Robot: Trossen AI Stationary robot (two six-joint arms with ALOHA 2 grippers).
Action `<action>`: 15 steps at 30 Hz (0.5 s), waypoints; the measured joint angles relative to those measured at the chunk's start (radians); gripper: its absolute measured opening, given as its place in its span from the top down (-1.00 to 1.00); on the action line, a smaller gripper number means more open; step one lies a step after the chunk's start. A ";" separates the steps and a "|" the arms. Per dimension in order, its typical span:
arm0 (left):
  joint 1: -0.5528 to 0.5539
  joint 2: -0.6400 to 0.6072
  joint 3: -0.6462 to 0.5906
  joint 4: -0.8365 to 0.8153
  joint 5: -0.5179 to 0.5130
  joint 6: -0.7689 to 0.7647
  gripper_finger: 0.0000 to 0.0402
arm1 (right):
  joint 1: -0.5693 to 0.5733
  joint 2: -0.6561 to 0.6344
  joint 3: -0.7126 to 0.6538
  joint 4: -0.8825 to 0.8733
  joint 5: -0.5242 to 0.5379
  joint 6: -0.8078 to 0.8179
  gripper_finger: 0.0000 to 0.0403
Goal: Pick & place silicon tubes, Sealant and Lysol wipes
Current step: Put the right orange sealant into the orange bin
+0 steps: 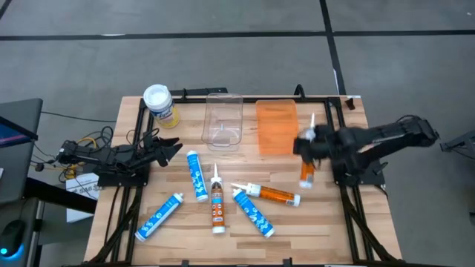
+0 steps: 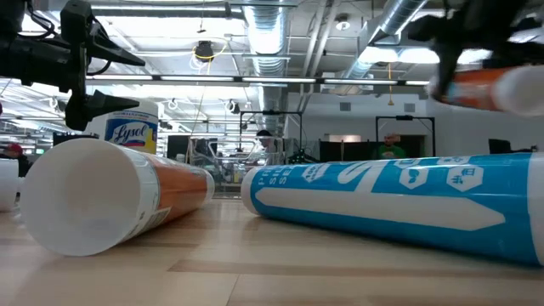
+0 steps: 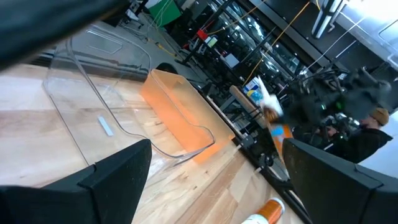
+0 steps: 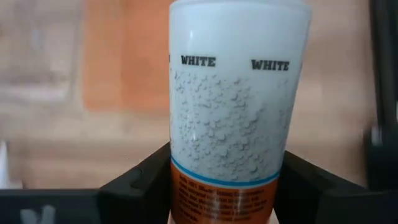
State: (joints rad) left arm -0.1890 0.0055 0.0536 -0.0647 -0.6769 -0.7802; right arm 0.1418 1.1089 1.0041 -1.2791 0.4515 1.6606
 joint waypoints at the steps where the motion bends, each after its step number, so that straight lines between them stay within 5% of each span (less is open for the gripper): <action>1: 0.000 0.000 0.000 0.000 0.000 0.000 -0.77 | -0.058 0.000 0.011 0.021 0.011 -0.075 0.03; 8: 0.000 0.000 -0.001 0.012 0.000 0.000 -0.77 | -0.453 0.019 0.046 0.335 -0.031 -0.586 0.02; 15: 0.000 0.000 -0.001 0.014 0.019 0.000 -0.77 | -0.740 0.123 0.046 0.569 -0.194 -0.850 0.02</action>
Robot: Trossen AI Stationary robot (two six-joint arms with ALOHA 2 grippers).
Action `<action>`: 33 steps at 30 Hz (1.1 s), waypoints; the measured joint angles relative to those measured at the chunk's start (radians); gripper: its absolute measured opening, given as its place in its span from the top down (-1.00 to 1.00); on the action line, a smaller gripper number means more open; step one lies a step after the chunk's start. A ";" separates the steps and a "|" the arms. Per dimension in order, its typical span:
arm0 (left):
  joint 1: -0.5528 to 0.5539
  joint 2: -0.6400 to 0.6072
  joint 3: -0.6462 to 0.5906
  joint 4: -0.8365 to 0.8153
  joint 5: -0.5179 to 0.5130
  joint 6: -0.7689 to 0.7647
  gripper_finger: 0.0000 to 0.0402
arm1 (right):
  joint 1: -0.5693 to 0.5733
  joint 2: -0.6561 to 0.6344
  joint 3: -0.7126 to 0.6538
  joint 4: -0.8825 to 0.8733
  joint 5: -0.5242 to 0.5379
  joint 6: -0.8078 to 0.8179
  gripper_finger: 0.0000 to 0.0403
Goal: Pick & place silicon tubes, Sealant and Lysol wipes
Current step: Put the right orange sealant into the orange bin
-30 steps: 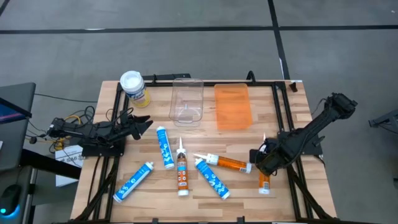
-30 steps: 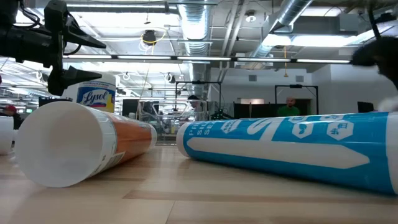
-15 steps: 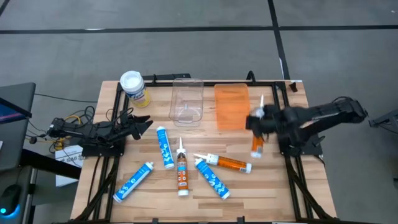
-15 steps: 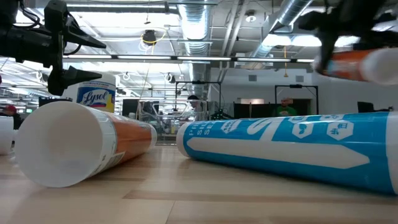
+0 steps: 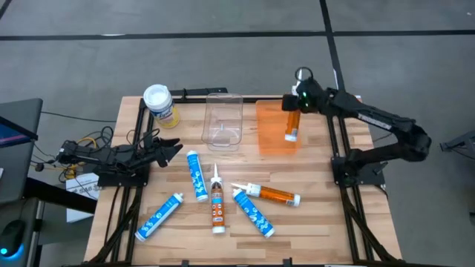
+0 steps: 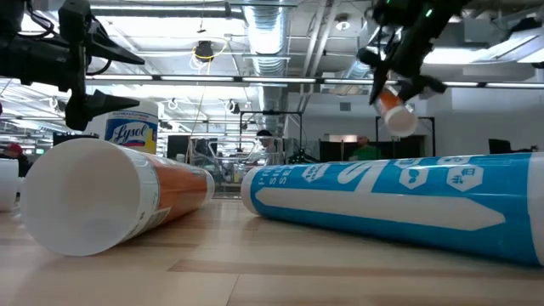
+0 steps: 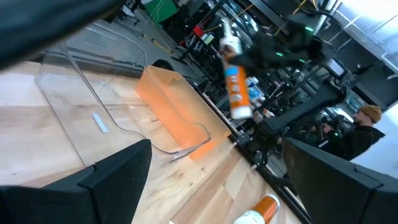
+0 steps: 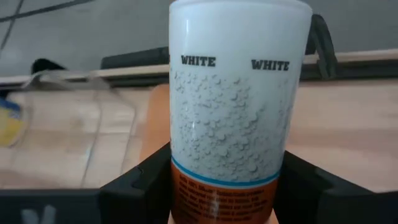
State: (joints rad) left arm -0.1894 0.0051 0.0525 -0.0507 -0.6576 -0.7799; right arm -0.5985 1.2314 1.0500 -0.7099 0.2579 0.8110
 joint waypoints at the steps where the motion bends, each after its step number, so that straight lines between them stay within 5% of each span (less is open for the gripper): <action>1: 0.000 0.000 0.000 0.000 0.005 0.000 -0.77 | -0.027 0.021 0.000 0.011 -0.024 -0.023 0.02; 6: 0.000 0.000 0.000 0.000 0.009 0.001 -0.77 | -0.091 0.148 0.000 0.071 -0.099 -0.118 0.03; 20: 0.000 0.000 0.000 0.000 0.010 0.005 -0.77 | -0.130 0.387 0.000 0.179 -0.046 -0.216 0.01; 33: 0.000 0.000 0.000 0.000 0.010 0.004 -0.77 | -0.076 0.433 0.000 0.167 0.009 -0.209 -0.09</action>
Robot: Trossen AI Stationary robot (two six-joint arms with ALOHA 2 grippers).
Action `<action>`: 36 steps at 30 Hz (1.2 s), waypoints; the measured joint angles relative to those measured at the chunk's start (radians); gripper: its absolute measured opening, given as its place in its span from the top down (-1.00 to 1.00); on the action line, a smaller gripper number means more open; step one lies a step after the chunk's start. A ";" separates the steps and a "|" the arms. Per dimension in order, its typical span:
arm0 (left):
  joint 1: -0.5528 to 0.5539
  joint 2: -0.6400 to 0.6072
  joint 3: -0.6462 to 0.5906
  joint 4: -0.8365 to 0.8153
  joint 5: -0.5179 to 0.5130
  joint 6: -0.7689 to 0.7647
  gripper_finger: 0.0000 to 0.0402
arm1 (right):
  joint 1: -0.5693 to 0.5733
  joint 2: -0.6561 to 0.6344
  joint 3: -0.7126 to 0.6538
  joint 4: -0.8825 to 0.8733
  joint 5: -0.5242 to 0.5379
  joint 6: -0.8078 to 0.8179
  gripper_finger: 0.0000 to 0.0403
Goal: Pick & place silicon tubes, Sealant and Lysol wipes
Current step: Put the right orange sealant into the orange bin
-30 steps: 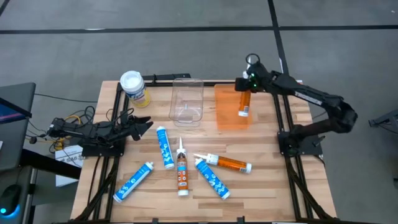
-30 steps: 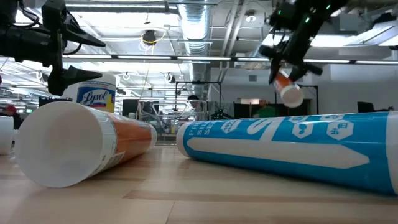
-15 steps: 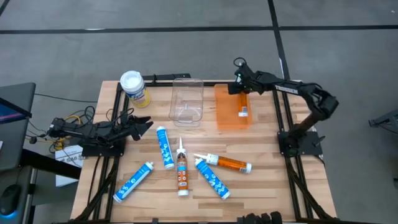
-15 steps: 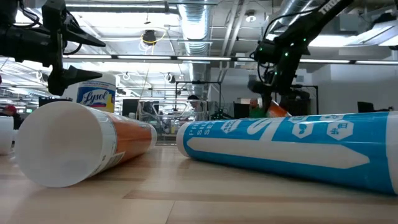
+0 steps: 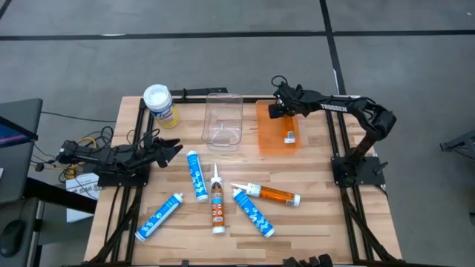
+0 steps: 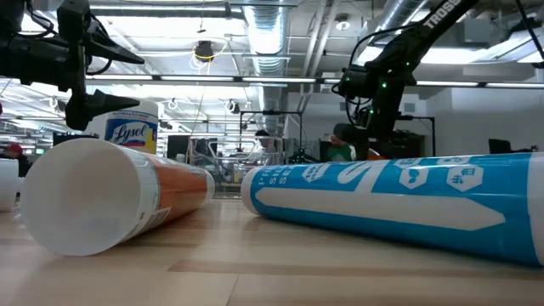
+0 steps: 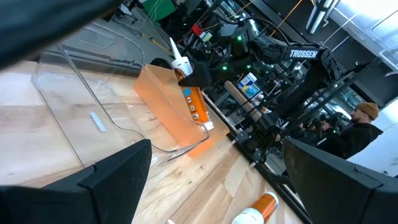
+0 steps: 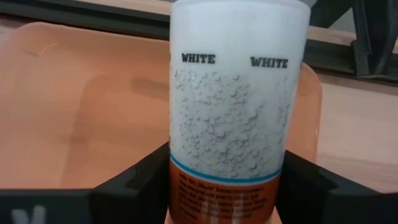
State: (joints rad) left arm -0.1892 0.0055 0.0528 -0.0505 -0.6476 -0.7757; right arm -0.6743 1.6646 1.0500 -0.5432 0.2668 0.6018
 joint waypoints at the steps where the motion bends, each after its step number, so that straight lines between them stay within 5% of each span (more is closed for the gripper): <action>1: 0.000 0.000 0.000 0.000 0.000 0.000 -0.77 | 0.000 0.000 0.000 -0.002 0.000 0.000 -0.11; 36: 0.000 0.000 0.001 0.000 0.023 -0.003 -0.77 | 0.000 0.000 0.000 -0.058 -0.060 0.017 -0.19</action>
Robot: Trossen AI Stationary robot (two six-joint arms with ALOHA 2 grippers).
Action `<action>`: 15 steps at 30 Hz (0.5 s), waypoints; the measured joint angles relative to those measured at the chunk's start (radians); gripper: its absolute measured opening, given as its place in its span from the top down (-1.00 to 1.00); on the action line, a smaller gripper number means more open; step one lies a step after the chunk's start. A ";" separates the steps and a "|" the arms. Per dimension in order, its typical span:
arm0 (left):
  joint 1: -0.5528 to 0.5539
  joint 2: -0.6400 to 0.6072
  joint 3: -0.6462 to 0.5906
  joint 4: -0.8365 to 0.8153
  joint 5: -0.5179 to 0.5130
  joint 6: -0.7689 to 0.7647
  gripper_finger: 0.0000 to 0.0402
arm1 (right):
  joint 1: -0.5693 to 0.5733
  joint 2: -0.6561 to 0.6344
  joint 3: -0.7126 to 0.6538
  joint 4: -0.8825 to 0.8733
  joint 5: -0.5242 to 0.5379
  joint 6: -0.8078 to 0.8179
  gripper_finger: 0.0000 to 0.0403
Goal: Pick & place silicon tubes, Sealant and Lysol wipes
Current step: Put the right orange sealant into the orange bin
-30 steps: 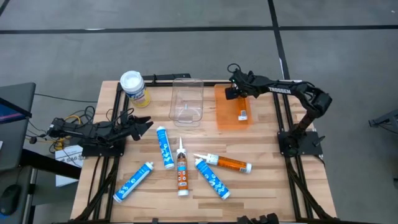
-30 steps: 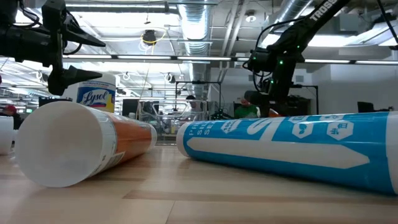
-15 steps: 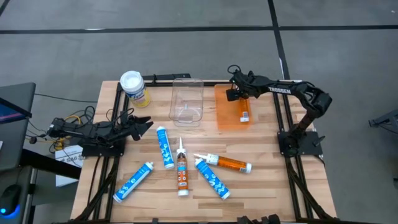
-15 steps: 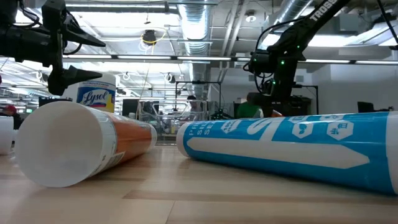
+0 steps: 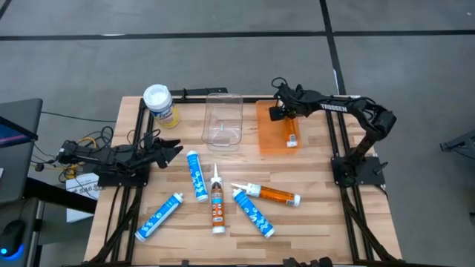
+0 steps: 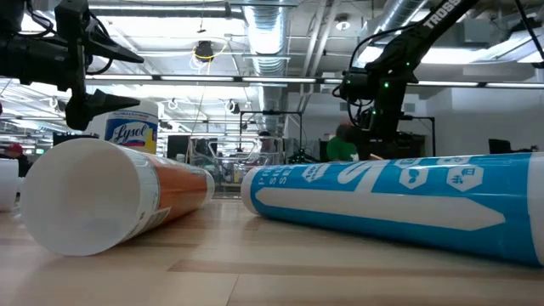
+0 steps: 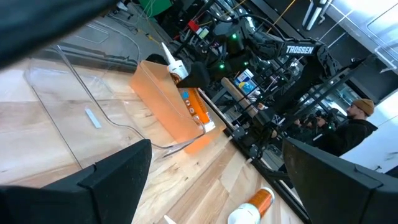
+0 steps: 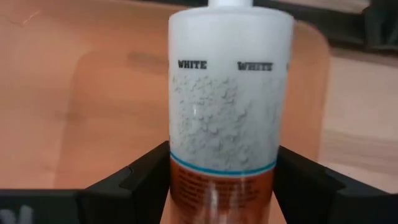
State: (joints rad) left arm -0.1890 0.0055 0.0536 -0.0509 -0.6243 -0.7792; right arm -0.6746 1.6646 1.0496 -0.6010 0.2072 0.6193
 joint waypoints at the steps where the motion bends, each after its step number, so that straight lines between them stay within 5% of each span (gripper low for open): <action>1: 0.000 0.000 0.000 0.000 0.000 0.000 -0.77 | 0.000 0.000 0.000 0.000 -0.001 0.001 -0.19; 15: 0.000 0.000 0.000 0.000 0.000 0.000 -0.77 | -0.002 -0.001 0.021 -0.017 0.003 -0.001 -0.19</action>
State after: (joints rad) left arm -0.1893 0.0055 0.0536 -0.0509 -0.6244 -0.7792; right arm -0.6762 1.6634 1.0708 -0.6183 0.2107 0.6182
